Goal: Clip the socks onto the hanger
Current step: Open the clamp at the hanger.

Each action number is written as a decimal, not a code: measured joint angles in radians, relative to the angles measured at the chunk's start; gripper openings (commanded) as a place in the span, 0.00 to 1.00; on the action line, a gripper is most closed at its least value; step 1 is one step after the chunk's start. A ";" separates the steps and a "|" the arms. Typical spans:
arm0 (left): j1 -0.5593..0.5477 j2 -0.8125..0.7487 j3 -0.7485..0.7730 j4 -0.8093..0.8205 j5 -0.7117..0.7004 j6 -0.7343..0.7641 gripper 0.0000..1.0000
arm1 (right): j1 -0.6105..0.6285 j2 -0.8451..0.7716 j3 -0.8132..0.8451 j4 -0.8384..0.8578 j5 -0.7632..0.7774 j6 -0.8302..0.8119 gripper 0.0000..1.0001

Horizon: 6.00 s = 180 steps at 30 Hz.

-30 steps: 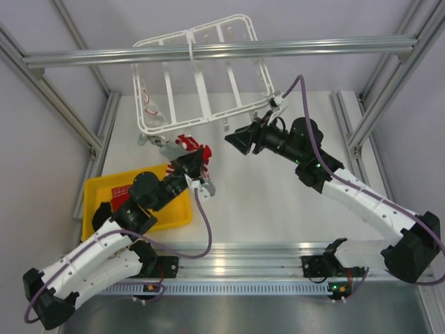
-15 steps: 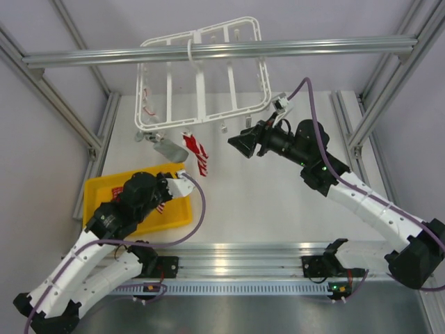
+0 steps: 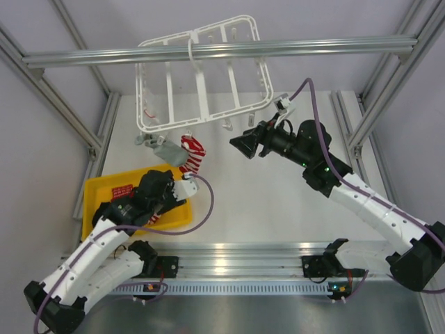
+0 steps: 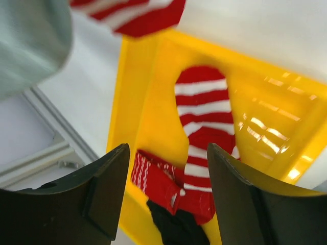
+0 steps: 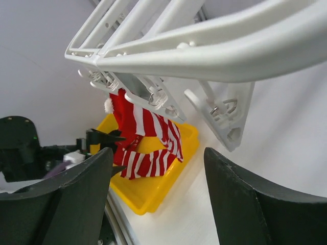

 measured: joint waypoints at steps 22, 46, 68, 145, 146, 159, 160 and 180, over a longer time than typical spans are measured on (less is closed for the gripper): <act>-0.008 0.072 0.212 0.449 0.769 -0.428 0.81 | -0.108 -0.058 -0.066 0.146 0.045 0.039 0.65; -0.169 0.320 0.139 1.119 0.203 -0.460 0.78 | -0.108 0.033 -0.046 0.262 -0.068 0.128 0.63; -0.169 0.348 0.079 1.356 0.235 -0.335 0.63 | -0.102 0.040 -0.043 0.279 -0.075 0.177 0.60; -0.081 0.290 0.296 0.799 0.583 -0.674 0.00 | -0.091 0.088 -0.043 0.496 -0.432 -0.160 0.36; -0.081 0.291 0.297 0.798 0.584 -0.676 0.00 | -0.090 0.089 -0.043 0.492 -0.435 -0.160 0.36; -0.082 0.291 0.299 0.787 0.581 -0.705 0.44 | -0.089 0.108 -0.018 0.455 -0.442 -0.151 0.00; -0.084 0.291 0.298 0.778 0.582 -0.706 0.57 | -0.089 0.108 -0.014 0.453 -0.439 -0.146 0.00; -0.158 0.272 0.254 0.903 0.433 -0.472 0.44 | -0.030 0.112 0.044 0.303 -0.327 -0.099 0.00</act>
